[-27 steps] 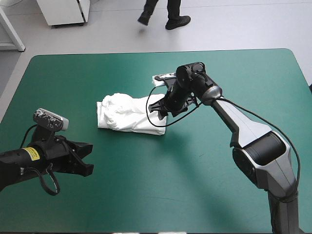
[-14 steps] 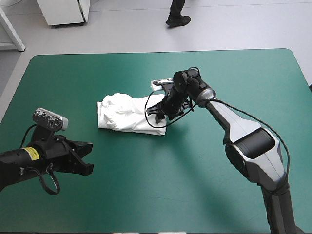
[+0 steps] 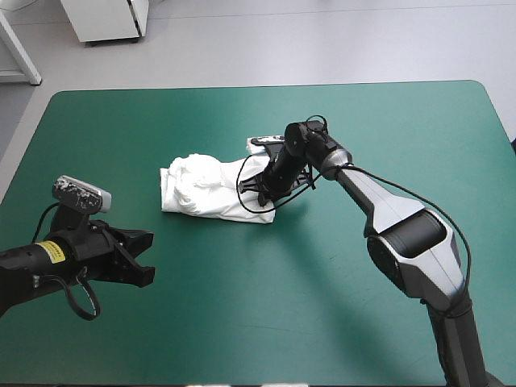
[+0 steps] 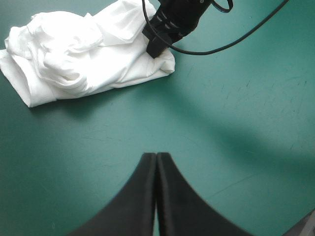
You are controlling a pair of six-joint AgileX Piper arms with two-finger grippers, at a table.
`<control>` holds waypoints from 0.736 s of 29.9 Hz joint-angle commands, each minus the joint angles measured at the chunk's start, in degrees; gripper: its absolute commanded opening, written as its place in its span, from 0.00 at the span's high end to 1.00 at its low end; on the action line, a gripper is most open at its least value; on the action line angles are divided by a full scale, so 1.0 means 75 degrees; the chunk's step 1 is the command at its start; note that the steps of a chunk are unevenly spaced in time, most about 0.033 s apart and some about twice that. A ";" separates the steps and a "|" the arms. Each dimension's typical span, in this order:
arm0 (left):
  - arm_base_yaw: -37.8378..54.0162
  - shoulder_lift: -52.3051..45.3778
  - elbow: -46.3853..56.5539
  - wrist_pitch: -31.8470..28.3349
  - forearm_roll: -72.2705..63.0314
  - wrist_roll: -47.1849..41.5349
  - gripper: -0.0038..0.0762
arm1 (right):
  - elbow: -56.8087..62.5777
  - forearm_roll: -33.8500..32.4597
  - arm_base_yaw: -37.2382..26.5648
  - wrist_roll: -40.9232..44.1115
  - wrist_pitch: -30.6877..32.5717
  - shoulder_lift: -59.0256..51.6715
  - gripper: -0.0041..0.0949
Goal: Fold the cloth
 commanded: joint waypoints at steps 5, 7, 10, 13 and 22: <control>-0.0001 -0.0007 -0.0162 -0.0465 -0.0189 -0.0021 0.96 | -0.0144 -0.1199 -0.0085 0.0320 0.0662 -0.0481 0.98; -0.0001 -0.0007 -0.0162 -0.0465 -0.0189 -0.0021 0.96 | -0.0127 -0.1256 -0.0219 0.0380 0.0662 -0.0588 0.98; -0.0001 -0.0007 -0.0162 -0.0449 -0.0189 -0.0021 0.96 | -0.0127 -0.1528 -0.0505 0.0380 0.0662 -0.0760 0.98; -0.0001 -0.0007 -0.0162 -0.0449 -0.0207 -0.0021 0.96 | -0.0050 -0.2016 -0.0852 0.0394 0.0662 -0.0927 0.98; -0.0001 -0.0007 -0.0162 -0.0449 -0.0207 0.0011 0.96 | 0.1012 -0.2605 -0.2497 0.0359 0.0662 -0.1349 0.98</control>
